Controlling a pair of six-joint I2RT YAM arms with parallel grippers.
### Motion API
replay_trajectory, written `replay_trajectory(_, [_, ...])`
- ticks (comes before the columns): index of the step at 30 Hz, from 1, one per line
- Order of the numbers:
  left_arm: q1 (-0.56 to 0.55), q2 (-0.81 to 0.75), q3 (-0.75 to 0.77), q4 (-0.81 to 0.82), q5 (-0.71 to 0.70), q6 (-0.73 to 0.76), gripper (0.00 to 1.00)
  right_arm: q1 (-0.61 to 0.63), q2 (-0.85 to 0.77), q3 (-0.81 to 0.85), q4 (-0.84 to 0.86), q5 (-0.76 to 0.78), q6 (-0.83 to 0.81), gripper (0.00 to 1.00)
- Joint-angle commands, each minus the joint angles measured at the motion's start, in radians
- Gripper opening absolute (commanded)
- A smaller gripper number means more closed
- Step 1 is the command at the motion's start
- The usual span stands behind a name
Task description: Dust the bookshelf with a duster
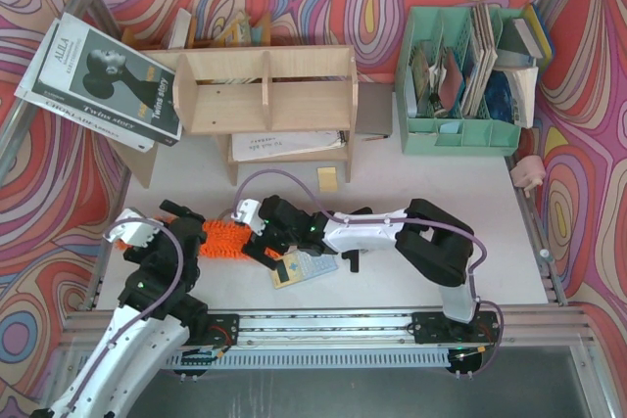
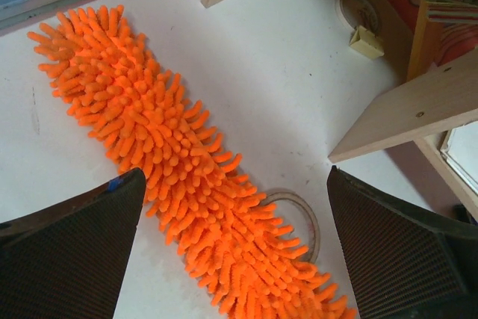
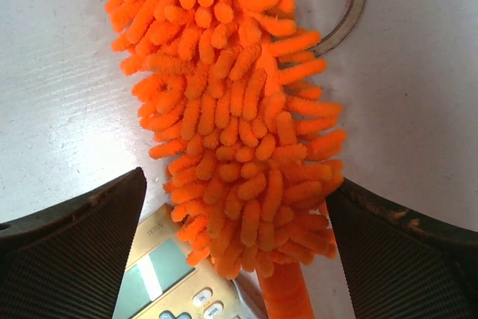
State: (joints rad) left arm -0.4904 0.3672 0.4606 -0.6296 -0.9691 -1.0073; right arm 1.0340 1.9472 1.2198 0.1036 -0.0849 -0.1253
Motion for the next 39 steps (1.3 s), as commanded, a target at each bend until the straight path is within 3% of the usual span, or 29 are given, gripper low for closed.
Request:
replay_trajectory(1, [0.057,0.062,0.087,-0.014,0.094,-0.017,0.98,0.002,0.034,0.024,0.035,-0.024,-0.038,0.9])
replay_trajectory(9, [0.187,0.098,0.129,-0.023,0.232,-0.022,0.98,0.001,0.064,0.033,0.05,-0.025,-0.049,0.74])
replay_trajectory(30, [0.225,0.162,0.133,-0.064,0.241,-0.065,0.98,0.0,-0.007,0.111,-0.04,-0.105,-0.11,0.0])
replay_trajectory(39, [0.271,0.257,0.131,-0.035,0.343,-0.068,0.98,0.013,-0.076,0.088,0.001,-0.07,-0.089,0.0])
